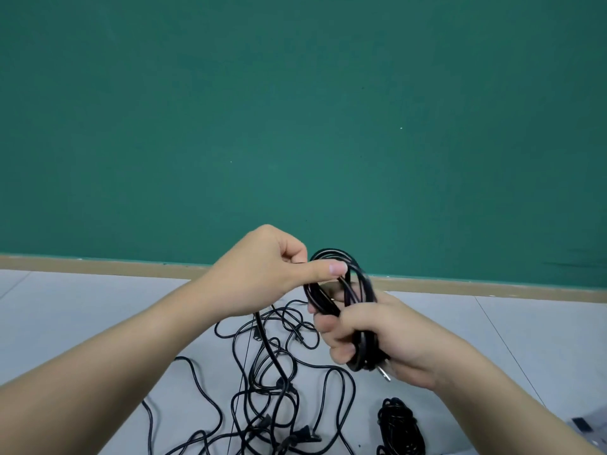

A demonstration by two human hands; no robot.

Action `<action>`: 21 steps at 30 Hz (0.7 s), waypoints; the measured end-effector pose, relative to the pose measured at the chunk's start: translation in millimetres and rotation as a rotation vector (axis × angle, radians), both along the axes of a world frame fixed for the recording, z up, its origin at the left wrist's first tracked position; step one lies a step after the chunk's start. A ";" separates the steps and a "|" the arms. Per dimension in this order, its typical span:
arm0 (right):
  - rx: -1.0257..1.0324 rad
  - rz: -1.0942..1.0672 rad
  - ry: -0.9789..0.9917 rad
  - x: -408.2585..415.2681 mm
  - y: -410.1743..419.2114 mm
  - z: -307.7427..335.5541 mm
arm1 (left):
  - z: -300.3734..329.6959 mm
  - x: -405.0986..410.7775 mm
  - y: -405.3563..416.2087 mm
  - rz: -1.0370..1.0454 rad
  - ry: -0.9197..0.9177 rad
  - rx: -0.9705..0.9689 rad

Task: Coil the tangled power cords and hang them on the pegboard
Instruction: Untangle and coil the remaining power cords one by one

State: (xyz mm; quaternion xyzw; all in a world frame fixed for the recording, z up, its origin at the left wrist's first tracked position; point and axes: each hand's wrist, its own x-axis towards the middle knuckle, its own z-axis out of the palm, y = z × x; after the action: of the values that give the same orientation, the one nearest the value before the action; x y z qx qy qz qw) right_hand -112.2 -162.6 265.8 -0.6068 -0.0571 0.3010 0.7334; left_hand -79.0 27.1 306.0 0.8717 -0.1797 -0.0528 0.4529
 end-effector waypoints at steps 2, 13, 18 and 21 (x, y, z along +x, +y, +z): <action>0.240 0.087 0.110 1.5 -3.9 4.6 | 1.0 1.1 0.8 0.016 -0.032 -0.009; 0.683 -0.366 0.113 22.0 -40.1 18.9 | -13.8 22.4 10.0 -0.027 0.091 -0.068; 0.348 -0.419 -0.033 16.9 -24.1 14.5 | -8.9 10.5 -3.8 -0.111 0.262 -0.183; 0.261 -0.428 -0.080 14.0 -19.2 10.8 | -16.0 3.7 -13.1 -0.123 0.307 -0.125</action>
State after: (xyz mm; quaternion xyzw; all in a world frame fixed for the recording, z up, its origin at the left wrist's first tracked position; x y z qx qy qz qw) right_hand -98.2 -181.8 276.7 -0.5166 0.0052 0.1047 0.8498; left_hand -75.3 14.0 290.1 0.8108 -0.1645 -0.2016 0.5244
